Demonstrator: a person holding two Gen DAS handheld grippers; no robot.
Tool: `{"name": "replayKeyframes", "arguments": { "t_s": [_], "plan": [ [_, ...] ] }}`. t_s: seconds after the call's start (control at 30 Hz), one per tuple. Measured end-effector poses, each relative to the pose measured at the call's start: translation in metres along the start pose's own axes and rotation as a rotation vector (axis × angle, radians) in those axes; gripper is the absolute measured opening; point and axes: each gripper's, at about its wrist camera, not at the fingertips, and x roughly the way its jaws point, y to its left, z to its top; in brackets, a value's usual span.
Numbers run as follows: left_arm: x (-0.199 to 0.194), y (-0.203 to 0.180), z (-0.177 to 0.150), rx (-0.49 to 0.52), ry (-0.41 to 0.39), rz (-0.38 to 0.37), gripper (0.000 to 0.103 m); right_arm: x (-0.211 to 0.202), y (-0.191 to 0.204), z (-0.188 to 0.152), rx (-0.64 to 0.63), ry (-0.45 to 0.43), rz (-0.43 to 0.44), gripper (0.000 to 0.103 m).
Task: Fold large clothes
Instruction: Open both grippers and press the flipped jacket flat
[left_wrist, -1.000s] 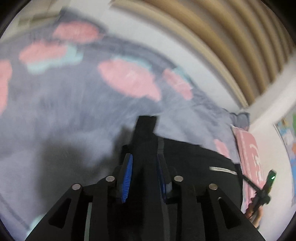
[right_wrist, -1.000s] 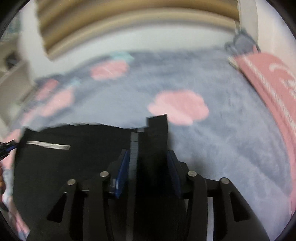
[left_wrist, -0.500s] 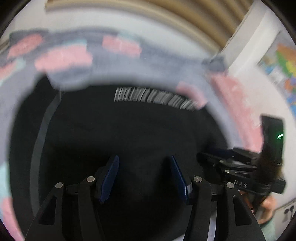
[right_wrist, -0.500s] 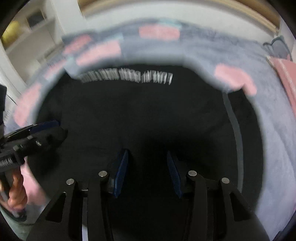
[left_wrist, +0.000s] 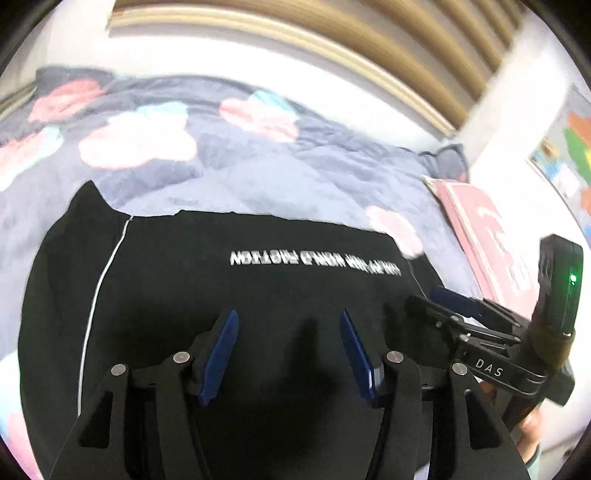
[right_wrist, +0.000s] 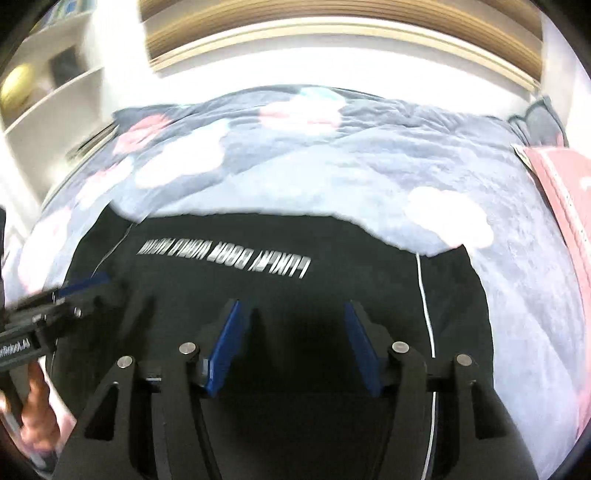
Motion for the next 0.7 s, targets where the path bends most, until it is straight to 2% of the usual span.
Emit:
{"name": "replayKeyframes", "arguments": {
  "t_s": [0.07, 0.13, 0.2, 0.3, 0.4, 0.47, 0.53, 0.63, 0.7],
  "plan": [
    [0.029, 0.011, 0.009, -0.063, 0.068, 0.008, 0.059, 0.033, -0.013, 0.009, 0.046, 0.080, -0.021, 0.061],
    [0.062, 0.021, 0.010, -0.079, 0.134, 0.029, 0.058, 0.076, -0.024, 0.004, 0.088, 0.203, 0.021, 0.064],
    [0.079, 0.034, 0.011, -0.112, 0.154, 0.014, 0.058, 0.090, -0.030, -0.002, 0.100, 0.191, 0.035, 0.065],
    [0.079, 0.039, 0.011, -0.129, 0.153, 0.001, 0.058, 0.089, -0.026, -0.007, 0.084, 0.163, 0.019, 0.065],
    [0.065, 0.022, 0.004, -0.067, 0.121, 0.020, 0.058, 0.079, -0.024, -0.011, 0.084, 0.129, 0.029, 0.065],
    [0.044, 0.016, -0.005, -0.031, 0.105, -0.009, 0.058, 0.060, -0.023, -0.016, 0.091, 0.102, 0.051, 0.065],
    [0.018, 0.006, -0.016, 0.007, 0.089, -0.051, 0.058, 0.029, -0.020, -0.024, 0.080, 0.069, 0.079, 0.065],
    [-0.019, -0.005, -0.032, 0.055, 0.051, -0.079, 0.059, -0.009, -0.002, -0.034, 0.032, 0.044, 0.086, 0.065],
    [-0.038, -0.010, -0.045, 0.070, 0.042, -0.074, 0.059, -0.033, 0.011, -0.047, 0.004, 0.057, 0.100, 0.065]
  ]
}}
